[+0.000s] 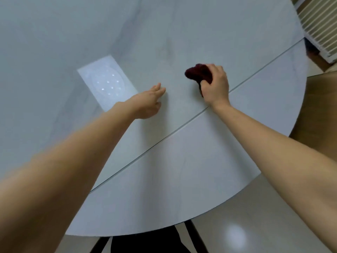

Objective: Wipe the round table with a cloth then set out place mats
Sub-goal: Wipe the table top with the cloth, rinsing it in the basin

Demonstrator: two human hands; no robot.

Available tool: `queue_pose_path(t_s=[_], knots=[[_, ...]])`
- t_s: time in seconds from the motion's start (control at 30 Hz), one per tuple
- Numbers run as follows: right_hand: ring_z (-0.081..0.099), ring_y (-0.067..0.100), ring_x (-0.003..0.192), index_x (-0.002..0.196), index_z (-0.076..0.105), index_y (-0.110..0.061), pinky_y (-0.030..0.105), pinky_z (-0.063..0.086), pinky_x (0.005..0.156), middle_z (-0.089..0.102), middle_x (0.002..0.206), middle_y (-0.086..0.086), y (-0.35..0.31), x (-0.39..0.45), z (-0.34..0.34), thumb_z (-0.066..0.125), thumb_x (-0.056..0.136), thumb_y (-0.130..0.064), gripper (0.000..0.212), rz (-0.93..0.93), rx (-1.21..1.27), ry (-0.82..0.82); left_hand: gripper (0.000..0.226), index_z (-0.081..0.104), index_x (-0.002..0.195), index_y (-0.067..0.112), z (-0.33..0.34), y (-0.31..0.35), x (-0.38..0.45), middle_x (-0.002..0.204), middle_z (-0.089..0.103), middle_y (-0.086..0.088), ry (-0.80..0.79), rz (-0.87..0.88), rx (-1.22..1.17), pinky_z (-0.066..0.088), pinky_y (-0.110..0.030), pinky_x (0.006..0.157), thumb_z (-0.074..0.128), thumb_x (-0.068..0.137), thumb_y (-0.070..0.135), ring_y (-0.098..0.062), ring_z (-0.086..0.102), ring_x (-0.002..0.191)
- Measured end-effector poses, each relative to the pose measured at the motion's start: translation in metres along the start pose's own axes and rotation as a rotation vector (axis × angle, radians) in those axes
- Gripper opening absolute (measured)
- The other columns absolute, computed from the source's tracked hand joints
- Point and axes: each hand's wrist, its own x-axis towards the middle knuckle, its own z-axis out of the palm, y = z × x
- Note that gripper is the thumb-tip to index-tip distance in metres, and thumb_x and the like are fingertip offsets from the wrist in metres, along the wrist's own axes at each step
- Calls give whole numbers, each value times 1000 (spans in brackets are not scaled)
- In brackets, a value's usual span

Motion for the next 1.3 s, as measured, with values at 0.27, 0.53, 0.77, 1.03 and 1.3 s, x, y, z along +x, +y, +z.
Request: queue_pose_path(t_s=[0.27,0.53,0.77,1.03,1.3], knots=[[48,34,106,129,59,-15,30,37,94,55,117,12,46,-3,-3,52,74,-10,55,-92,-248,-30,58,12,154,17,3,23,31,162,-1,-3,17,20,49,12,-29,118,33,100,13,-19,7,148],[46,33,118,131,51,-11,40,42,93,47,126,16,38,7,-6,53,84,-10,47,259,-249,263,59,6,154,17,-29,22,68,162,-7,-6,57,-121,145,9,-47,119,33,103,29,-27,-4,148],[49,32,113,133,51,-10,39,44,90,46,123,15,15,20,32,59,81,-11,53,-80,-148,-22,58,-2,154,24,-27,13,93,161,-14,1,31,-139,105,0,-58,114,25,104,35,-26,-10,148],[40,31,123,130,45,-7,30,29,103,40,134,14,-5,148,58,50,90,-8,41,32,-284,84,59,-4,154,25,-22,5,96,161,-14,3,84,-84,111,-2,-53,117,26,104,28,-24,-11,148],[39,25,121,136,49,-33,29,30,90,45,136,-3,-5,137,65,49,79,-1,65,-251,-393,-183,62,-3,154,15,-37,-3,95,161,-11,-2,20,-53,34,-2,-44,118,30,102,19,-22,-7,148]])
